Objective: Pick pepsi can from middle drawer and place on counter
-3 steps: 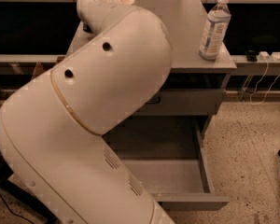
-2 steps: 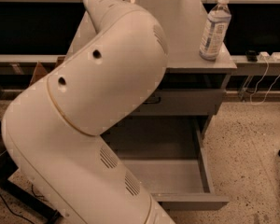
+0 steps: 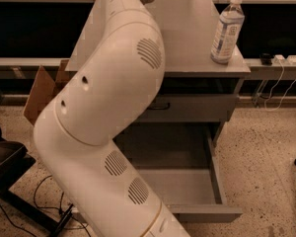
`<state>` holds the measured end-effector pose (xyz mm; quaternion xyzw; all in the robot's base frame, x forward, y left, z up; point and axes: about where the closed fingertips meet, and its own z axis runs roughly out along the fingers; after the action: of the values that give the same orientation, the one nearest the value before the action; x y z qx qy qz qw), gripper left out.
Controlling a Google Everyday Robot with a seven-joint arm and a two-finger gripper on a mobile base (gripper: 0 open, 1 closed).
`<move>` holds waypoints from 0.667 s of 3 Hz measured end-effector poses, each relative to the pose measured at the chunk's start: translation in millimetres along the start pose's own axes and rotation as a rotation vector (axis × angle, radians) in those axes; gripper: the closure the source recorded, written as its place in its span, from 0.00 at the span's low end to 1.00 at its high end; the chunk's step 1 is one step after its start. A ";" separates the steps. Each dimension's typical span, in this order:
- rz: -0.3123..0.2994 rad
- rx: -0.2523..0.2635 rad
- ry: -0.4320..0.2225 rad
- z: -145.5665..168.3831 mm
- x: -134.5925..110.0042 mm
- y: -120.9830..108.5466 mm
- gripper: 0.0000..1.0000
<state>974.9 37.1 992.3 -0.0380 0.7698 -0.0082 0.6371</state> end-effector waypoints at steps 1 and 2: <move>-0.048 0.094 0.011 12.0 13.6 -45.1 1.00; -0.013 0.177 0.049 18.0 35.2 -87.9 1.00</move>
Offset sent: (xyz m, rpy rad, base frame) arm 0.0426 -0.1390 -0.0467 -0.0007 0.0833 -0.2977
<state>990.2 -52.3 959.8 0.0136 0.7812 -0.0814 0.6188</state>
